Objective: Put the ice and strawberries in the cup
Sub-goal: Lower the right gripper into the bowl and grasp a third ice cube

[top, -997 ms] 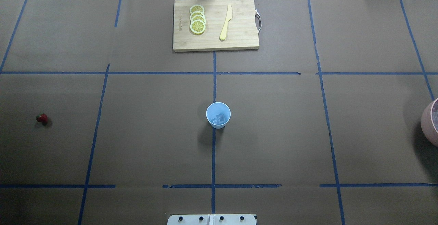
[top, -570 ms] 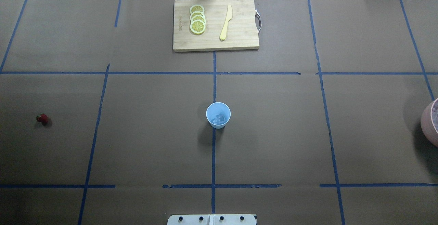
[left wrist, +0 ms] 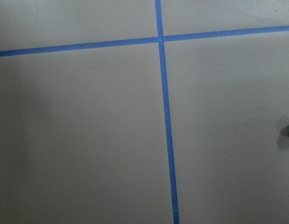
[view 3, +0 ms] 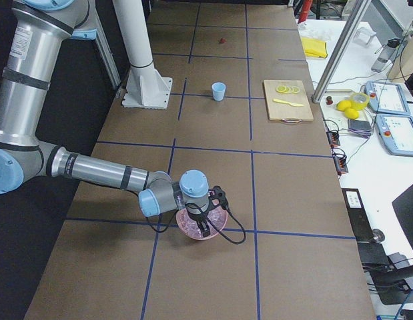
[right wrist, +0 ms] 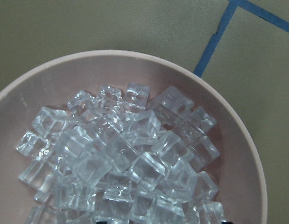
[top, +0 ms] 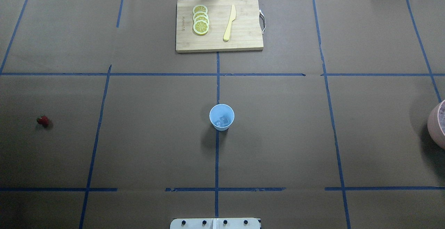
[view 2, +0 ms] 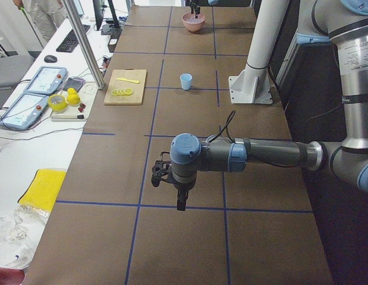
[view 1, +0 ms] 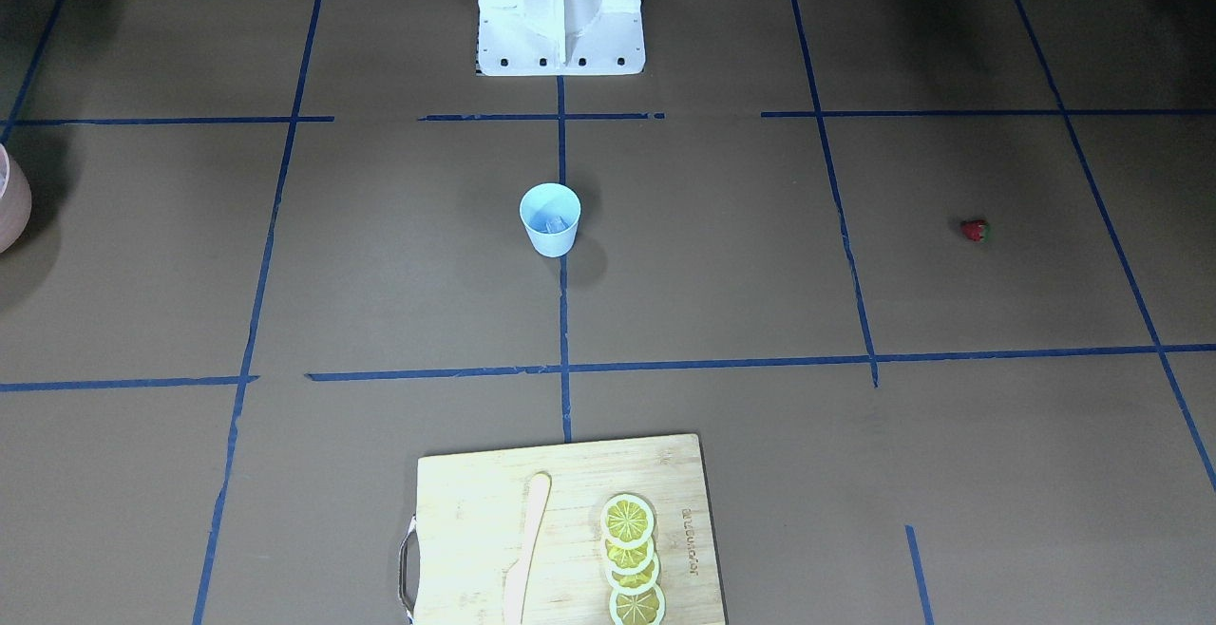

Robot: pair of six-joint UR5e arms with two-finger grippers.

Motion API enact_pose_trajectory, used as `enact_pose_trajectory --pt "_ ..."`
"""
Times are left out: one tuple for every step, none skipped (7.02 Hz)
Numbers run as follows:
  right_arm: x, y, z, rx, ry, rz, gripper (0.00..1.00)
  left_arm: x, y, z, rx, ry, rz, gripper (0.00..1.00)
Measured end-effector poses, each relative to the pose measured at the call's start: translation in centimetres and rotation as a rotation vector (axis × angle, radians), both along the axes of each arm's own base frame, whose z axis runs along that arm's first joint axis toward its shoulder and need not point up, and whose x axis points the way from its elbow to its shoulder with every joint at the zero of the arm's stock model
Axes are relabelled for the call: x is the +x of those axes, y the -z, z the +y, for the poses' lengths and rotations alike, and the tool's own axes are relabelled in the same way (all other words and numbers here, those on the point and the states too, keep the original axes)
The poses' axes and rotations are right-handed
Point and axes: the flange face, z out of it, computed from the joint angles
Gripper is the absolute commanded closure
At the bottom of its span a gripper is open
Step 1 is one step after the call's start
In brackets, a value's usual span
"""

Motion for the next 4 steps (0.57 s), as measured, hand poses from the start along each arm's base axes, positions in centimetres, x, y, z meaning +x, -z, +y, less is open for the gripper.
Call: enact_pose_trajectory --pt "-0.04 -0.01 -0.08 -0.003 -0.003 0.000 0.19 0.00 0.02 -0.02 0.001 0.000 0.000 0.00" --pt "-0.02 -0.12 -0.09 -0.006 -0.005 0.003 0.23 0.00 0.04 -0.05 0.002 0.000 0.000 0.00" --pt "0.03 -0.26 -0.15 -0.005 -0.008 0.011 0.38 0.00 0.05 -0.05 0.002 0.000 0.000 0.00" --pt "0.08 -0.34 -0.25 -0.004 -0.010 0.020 0.54 0.00 0.03 -0.03 0.001 0.000 0.000 0.00"
